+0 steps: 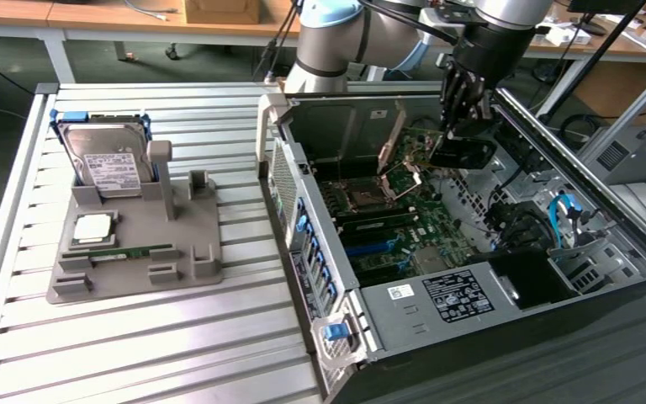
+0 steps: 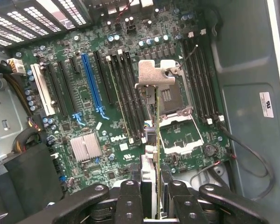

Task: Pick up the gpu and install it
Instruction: 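Insert the gpu into the slot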

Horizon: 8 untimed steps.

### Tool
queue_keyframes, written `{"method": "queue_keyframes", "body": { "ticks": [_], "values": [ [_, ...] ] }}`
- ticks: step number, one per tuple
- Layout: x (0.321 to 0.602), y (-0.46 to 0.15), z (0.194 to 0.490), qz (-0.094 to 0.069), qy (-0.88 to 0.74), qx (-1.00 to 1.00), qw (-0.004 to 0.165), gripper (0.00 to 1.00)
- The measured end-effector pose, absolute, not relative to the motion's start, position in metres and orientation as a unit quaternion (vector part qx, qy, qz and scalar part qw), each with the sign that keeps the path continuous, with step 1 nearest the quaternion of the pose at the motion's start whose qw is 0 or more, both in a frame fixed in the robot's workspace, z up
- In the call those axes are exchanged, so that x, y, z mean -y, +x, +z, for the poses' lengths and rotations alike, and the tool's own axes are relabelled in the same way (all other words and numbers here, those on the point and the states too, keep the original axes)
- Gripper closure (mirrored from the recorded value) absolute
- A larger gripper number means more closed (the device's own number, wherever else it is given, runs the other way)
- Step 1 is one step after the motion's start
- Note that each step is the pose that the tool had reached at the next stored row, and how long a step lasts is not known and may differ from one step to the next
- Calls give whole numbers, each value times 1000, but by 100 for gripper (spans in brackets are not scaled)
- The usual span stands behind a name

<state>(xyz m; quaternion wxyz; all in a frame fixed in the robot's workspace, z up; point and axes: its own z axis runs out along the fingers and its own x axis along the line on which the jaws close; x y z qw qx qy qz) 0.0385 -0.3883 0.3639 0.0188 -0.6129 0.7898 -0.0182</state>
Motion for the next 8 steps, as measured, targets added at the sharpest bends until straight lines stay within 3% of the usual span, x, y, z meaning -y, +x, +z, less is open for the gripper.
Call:
{"method": "queue_keyframes", "body": {
  "ticks": [8],
  "values": [
    [388,39,364,-19,-624,-781,18,73]
  ]
}}
